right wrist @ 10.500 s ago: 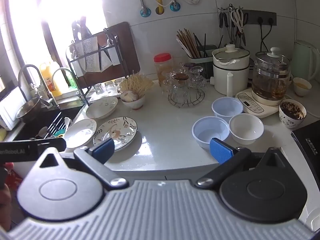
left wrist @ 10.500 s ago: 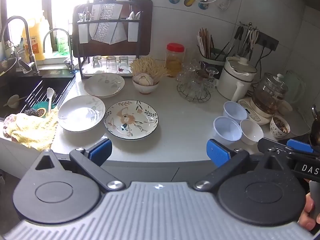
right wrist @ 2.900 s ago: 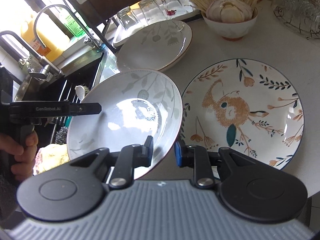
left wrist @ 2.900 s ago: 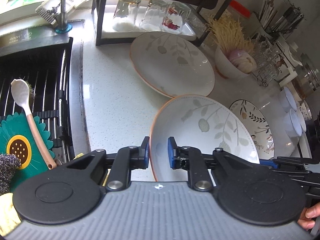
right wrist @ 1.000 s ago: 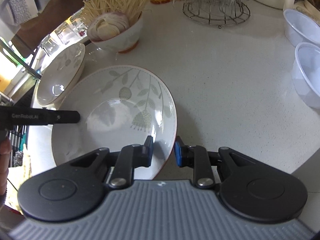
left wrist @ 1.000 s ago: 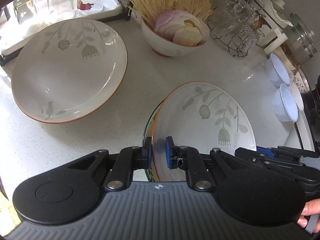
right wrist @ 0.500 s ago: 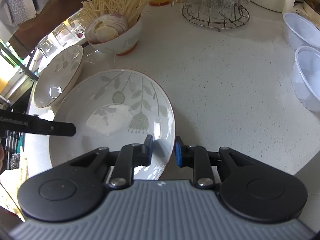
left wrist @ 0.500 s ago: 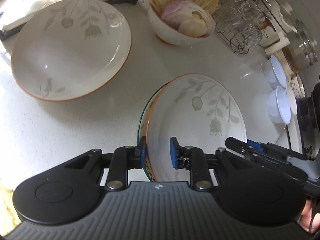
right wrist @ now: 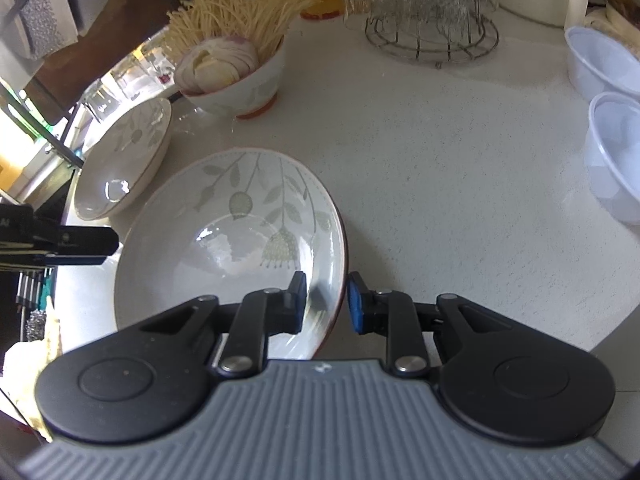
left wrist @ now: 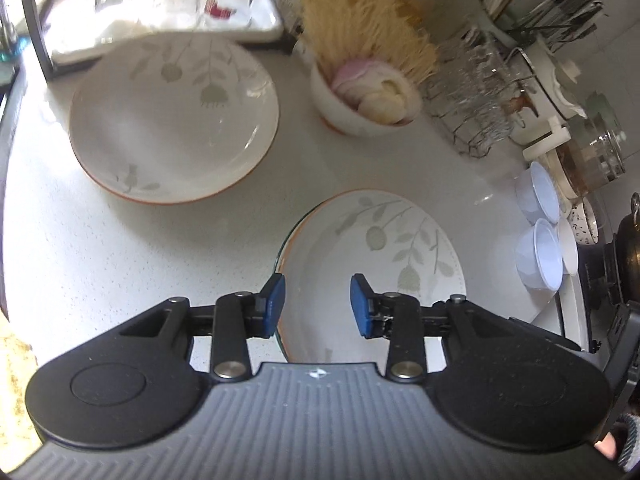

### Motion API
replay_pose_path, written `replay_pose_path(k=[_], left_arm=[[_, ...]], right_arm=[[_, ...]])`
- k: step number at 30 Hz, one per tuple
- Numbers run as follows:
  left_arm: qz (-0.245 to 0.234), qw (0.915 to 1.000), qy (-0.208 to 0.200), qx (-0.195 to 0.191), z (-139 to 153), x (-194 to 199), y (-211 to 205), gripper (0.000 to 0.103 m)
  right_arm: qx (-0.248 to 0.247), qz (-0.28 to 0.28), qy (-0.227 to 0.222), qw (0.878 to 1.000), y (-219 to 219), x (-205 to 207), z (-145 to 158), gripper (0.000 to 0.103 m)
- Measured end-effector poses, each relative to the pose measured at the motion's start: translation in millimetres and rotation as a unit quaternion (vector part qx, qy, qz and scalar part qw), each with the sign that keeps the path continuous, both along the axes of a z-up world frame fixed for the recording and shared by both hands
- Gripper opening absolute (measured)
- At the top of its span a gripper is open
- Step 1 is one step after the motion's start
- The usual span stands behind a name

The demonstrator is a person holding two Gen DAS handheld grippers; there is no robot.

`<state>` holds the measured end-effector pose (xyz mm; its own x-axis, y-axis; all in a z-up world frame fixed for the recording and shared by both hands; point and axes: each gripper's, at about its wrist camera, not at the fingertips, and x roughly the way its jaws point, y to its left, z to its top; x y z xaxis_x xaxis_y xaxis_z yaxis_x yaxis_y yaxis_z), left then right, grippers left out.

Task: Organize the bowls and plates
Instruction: 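Lower the bowl onto the floral plate and open the left gripper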

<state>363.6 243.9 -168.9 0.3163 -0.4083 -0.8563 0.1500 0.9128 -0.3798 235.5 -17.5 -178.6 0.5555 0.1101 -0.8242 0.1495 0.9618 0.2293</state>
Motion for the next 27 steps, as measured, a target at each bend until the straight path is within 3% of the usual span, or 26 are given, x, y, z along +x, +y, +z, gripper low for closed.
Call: replay_pose_path(k=[9, 13, 17, 22, 27], left_arm=[[0.008, 0.9948, -0.099, 0.025, 56, -39, -21, 0.04], [-0.001, 0.9871, -0.156, 0.035, 75, -63, -36, 0.04], [0.001, 0.9854, -0.168, 0.026, 90, -84, -49, 0.04], [0.007, 0.9797, -0.195, 0.044, 110, -114, -71, 0.04], [0.021, 0.9798, -0.191, 0.053, 115, -140, -85, 0.04]], right_arm=[[-0.008, 0.012, -0.098, 0.995, -11, -28, 59, 0.026], [-0.013, 0.027, -0.136, 0.99, -17, -44, 86, 0.026], [-0.016, 0.044, -0.166, 0.985, -24, -62, 108, 0.026], [-0.009, 0.059, -0.194, 0.979, -33, -82, 128, 0.027], [-0.007, 0.08, -0.204, 0.976, -41, -103, 137, 0.027]])
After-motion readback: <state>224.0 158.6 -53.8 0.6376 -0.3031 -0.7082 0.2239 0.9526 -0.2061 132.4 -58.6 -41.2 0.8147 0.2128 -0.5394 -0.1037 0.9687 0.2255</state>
